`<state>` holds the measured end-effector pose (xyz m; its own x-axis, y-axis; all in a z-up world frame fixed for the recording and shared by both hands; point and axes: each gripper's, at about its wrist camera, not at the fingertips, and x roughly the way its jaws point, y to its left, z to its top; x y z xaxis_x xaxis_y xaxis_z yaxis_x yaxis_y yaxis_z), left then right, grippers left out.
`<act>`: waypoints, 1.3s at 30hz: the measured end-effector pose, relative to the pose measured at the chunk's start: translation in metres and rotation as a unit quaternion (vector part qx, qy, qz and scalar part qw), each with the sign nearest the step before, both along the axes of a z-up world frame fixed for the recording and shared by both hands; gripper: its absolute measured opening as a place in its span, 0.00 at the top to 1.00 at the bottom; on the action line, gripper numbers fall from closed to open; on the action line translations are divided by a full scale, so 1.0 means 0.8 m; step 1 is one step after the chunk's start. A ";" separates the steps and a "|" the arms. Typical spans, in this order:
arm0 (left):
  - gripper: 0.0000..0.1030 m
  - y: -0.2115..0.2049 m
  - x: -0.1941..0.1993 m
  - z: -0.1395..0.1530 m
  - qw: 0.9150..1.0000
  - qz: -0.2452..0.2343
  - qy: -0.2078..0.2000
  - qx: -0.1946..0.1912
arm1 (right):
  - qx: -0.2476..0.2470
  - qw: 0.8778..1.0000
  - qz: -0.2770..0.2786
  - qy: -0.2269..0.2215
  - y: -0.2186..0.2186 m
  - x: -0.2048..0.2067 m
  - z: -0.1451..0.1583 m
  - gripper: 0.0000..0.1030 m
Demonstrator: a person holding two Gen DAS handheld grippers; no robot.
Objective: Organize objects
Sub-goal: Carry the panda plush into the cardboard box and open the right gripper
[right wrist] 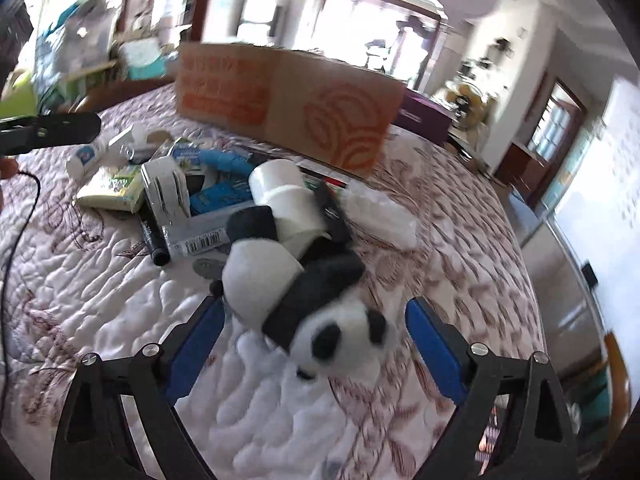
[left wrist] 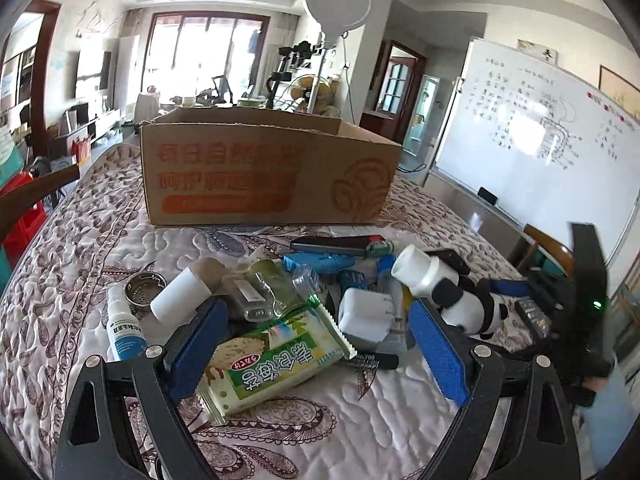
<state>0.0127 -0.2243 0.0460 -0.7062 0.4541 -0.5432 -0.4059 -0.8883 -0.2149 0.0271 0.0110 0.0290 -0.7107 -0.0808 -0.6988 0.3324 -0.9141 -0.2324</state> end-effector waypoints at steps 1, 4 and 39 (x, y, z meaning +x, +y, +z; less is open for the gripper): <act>0.10 0.000 0.000 -0.001 1.000 0.002 -0.002 -0.004 | 0.004 1.000 0.013 -0.012 -0.005 -0.004 -0.007 0.00; 0.10 -0.004 -0.003 -0.005 1.000 0.008 -0.015 -0.002 | 0.059 0.998 0.019 -0.007 -0.019 -0.004 -0.017 0.00; 0.10 -0.033 -0.010 -0.001 0.997 0.057 -0.051 0.026 | -0.212 0.968 -0.124 -0.050 -0.024 -0.360 0.149 0.00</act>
